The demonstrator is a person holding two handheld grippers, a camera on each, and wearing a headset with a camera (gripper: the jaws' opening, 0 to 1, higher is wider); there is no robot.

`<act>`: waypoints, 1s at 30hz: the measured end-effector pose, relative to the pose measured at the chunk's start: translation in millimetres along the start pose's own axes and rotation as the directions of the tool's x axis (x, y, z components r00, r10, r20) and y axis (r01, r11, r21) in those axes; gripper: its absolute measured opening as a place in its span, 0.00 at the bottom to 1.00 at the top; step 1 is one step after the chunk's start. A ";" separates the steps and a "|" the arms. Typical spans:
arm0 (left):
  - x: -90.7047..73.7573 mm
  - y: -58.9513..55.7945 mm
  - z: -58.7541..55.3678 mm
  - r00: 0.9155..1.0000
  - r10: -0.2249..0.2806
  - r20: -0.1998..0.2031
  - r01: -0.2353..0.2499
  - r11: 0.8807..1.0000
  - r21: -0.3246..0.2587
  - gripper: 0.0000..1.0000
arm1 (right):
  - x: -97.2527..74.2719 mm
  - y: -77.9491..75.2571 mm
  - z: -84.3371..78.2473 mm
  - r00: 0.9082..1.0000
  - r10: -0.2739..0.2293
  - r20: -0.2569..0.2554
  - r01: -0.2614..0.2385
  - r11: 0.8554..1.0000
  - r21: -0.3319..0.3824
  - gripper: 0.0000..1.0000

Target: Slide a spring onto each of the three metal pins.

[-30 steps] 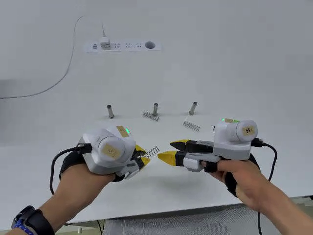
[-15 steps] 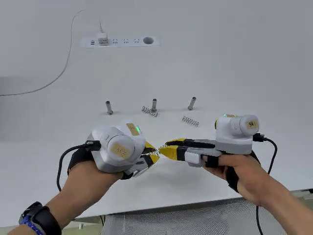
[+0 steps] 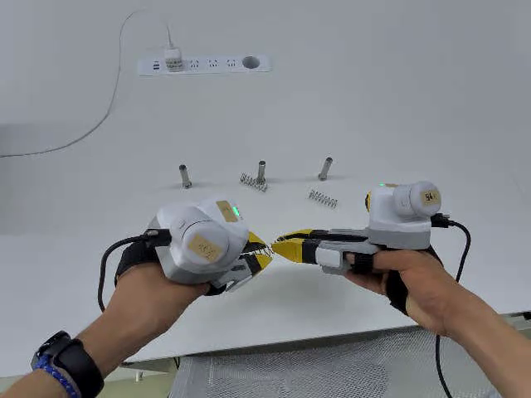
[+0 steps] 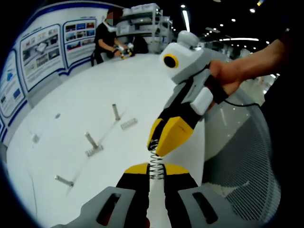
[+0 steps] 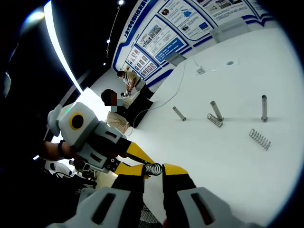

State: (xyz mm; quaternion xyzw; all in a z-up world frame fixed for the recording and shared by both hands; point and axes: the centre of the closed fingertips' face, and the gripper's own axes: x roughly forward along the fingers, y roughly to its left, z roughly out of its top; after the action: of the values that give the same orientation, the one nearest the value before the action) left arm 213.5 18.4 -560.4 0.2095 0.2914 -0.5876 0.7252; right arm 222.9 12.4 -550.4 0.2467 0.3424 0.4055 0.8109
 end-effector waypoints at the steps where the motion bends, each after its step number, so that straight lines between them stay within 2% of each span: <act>1: 0.1 0.2 0.4 1.000 0.000 0.000 0.000 1.000 0.005 0.10 | -0.5 0.5 0.9 1.000 0.002 -0.001 -0.002 1.000 -0.001 0.15; 8: 2.4 1.2 3.9 1.000 -0.009 0.002 0.009 1.000 0.029 0.10 | -5.0 7.7 7.2 1.000 0.009 -0.019 -0.010 0.999 -0.040 0.13; 14: 6.5 3.7 16.6 0.999 -0.015 0.033 0.014 0.999 0.032 0.10 | -11.3 10.2 18.3 0.999 -0.011 -0.044 0.006 0.994 -0.112 0.12; 20: 7.7 8.1 34.3 0.995 -0.022 0.093 0.021 1.000 0.009 0.10 | -17.8 12.4 32.2 0.996 -0.038 -0.086 0.020 0.978 -0.205 0.13; 24: 5.6 10.3 44.1 0.992 -0.024 0.124 0.022 1.000 0.019 0.10 | -22.0 16.1 39.2 0.992 -0.051 -0.112 0.021 0.966 -0.258 0.13; 30: 4.8 11.4 52.7 0.989 -0.032 0.141 0.027 0.999 0.034 0.10 | -25.9 19.3 43.4 0.989 -0.064 -0.131 0.022 0.953 -0.302 0.13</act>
State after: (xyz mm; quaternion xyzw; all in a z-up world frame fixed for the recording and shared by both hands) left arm 234.6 -16.7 -524.9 0.1743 0.2329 -0.6163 0.7319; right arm 234.9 -3.8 -500.1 0.0845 0.3381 0.4510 0.8217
